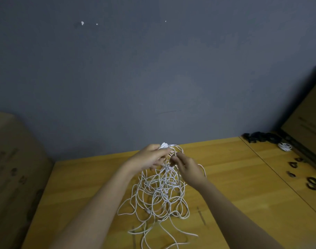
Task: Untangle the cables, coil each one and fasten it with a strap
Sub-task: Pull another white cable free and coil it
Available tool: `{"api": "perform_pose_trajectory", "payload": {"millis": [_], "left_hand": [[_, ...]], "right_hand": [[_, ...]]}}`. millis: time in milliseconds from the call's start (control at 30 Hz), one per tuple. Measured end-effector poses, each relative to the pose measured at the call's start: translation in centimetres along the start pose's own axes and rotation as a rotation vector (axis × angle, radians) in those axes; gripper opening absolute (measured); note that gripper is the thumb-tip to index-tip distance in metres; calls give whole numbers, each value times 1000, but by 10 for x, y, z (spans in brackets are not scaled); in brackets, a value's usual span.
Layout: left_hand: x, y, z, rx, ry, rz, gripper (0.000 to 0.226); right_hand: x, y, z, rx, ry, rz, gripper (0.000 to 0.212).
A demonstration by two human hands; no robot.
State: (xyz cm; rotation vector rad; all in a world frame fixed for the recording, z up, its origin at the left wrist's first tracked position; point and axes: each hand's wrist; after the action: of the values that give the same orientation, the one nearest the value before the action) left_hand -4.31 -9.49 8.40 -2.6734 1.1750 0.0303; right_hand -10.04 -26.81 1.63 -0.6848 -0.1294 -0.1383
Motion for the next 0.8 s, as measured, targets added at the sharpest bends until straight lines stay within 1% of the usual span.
{"api": "perform_pose_trajectory", "payload": {"millis": [67, 133, 233, 400, 500, 600, 667, 734, 800], "left_hand": [[1, 0, 0, -128, 39, -40, 32], [2, 0, 3, -193, 43, -126, 34], [1, -2, 9, -180, 34, -214, 38], [-3, -6, 5, -147, 38, -200, 41], [-4, -7, -2, -159, 30, -162, 43], [-3, -3, -8, -162, 22, -167, 44], [-2, 0, -12, -177, 35, -182, 45], [-1, 2, -15, -196, 49, -187, 46], [-3, 1, -19, -228, 67, -162, 46]], "right_hand": [[-2, 8, 0, 59, 28, 43, 24], [2, 9, 2, 101, 67, 45, 26], [8, 3, 8, 171, 85, -43, 27], [15, -8, 16, 337, 114, -218, 25], [23, -19, 29, 530, 114, -288, 24], [33, -27, 40, 635, 136, -336, 22], [41, -31, 44, 603, 122, -370, 20], [45, -34, 43, 516, 67, -401, 19], [47, -36, 38, 441, 25, -399, 19]]}}
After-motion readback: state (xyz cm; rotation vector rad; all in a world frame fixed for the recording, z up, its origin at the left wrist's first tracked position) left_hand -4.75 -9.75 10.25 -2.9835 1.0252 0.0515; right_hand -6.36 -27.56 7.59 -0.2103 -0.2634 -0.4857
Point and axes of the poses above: each hand's wrist, its own x-axis towards the middle knuckle, its own y-axis out of the palm, z = x × y, and after that the axes turned 2 degrees about y, right-handed
